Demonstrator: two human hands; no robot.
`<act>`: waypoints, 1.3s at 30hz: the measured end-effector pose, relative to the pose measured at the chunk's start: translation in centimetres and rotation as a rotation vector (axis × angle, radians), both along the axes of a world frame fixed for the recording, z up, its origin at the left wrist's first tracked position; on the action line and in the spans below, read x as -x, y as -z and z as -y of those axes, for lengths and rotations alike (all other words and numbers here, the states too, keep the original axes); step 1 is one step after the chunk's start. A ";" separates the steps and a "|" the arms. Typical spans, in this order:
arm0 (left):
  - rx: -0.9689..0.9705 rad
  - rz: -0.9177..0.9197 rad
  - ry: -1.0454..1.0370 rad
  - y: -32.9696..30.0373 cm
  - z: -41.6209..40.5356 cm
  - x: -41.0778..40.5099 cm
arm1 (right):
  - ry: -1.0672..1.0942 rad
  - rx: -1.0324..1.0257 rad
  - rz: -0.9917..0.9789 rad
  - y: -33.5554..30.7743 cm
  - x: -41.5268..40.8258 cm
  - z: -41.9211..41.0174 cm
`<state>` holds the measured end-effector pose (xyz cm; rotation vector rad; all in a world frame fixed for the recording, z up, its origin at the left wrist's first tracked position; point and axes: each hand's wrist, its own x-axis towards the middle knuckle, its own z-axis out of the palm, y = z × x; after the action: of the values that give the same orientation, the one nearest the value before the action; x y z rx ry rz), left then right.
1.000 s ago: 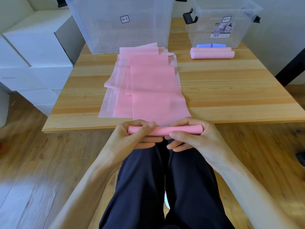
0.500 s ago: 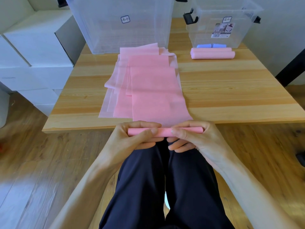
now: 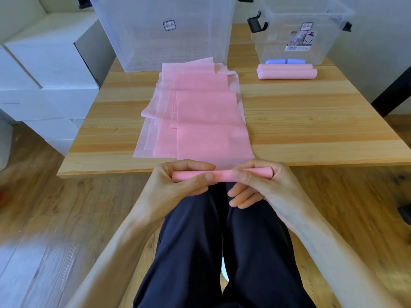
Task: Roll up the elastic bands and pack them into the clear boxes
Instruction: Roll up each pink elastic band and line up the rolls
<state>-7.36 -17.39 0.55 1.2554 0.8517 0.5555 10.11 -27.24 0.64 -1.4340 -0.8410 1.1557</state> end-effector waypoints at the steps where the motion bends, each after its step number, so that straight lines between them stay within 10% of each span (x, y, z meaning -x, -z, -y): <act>1: 0.001 0.009 -0.006 0.0 0.1 0.0 | 0.009 -0.003 0.000 0.0 0.0 0.0; 39: 0.061 0.061 0.001 0.0 -0.1 -0.2 | 0.021 -0.007 -0.050 0.4 -0.1 0.1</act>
<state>-7.18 -17.31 0.52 1.1777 0.8108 0.5609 10.19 -27.30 0.21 -1.3993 -0.7928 1.1675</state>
